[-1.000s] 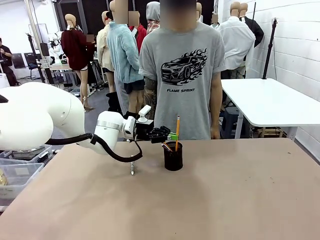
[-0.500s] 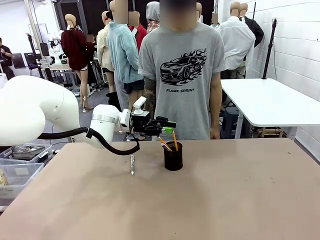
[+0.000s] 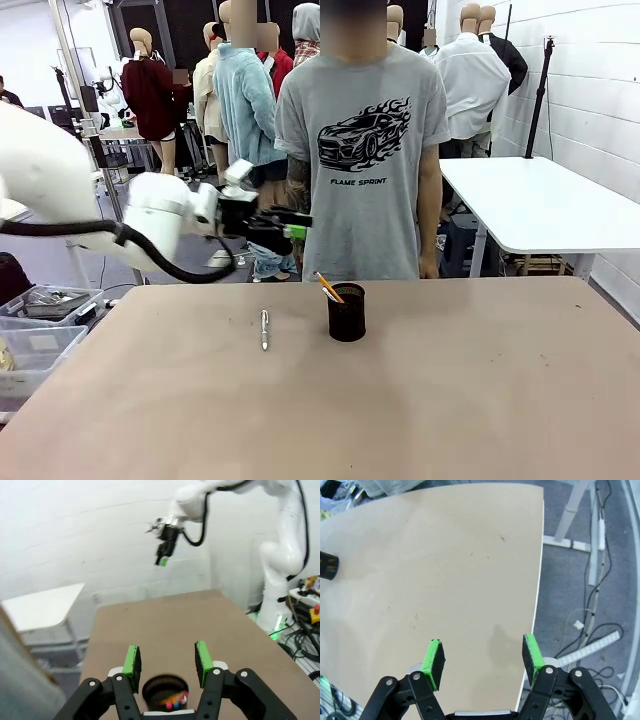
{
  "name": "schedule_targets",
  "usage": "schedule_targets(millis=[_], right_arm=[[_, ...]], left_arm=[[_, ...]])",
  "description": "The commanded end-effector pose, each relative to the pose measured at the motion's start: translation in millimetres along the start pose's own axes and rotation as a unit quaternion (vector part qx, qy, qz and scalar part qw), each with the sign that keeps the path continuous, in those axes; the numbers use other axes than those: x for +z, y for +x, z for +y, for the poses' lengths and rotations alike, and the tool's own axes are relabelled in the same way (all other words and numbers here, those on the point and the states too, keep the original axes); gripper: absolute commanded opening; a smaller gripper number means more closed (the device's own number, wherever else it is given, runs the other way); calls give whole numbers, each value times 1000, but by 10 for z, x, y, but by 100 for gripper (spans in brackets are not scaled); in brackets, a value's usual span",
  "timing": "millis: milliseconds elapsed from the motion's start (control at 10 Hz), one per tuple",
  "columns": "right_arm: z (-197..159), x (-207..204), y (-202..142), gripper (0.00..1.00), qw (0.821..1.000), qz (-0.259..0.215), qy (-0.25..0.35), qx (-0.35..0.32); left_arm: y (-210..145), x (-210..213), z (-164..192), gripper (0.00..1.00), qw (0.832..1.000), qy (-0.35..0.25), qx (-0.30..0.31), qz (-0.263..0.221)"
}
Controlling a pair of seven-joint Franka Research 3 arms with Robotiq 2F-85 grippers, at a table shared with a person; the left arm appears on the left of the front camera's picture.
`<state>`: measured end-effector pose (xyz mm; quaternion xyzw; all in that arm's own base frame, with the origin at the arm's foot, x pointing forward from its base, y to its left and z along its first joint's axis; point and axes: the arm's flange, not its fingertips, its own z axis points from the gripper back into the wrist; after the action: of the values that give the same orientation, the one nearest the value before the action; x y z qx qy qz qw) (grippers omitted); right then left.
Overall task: Place the pens into the pen holder.
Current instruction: Pick up a writing instrument from the table and place it into the Pen holder.
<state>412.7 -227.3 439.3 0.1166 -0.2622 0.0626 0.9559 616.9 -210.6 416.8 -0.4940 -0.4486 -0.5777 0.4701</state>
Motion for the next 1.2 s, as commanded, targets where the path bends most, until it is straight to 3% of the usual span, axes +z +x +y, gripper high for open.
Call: schedule_targets(millis=[0,100,300,500,700,800,900,1100], right_arm=[[0,-13,-16,78,1000,1,-1,8],[0,-13,-16,78,1000,1,-1,8],[0,-13,-16,78,1000,1,-1,8],[0,-13,-16,78,1000,1,-1,8],[0,-13,-16,78,1000,1,-1,8],[0,-13,-16,78,1000,1,-1,8],[0,-13,-16,78,1000,1,-1,8],[0,-13,-16,78,1000,1,-1,8]], left_arm=[[442,409,-592,58,986,122,86,79],[574,540,-706,58,972,164,117,122],[780,694,-834,58,921,277,181,206],[855,789,-811,58,875,328,257,245],[816,749,-763,58,831,344,355,255],[759,678,-714,58,824,324,374,277],[661,569,-643,58,802,337,395,296],[308,274,-492,58,740,348,448,360]])
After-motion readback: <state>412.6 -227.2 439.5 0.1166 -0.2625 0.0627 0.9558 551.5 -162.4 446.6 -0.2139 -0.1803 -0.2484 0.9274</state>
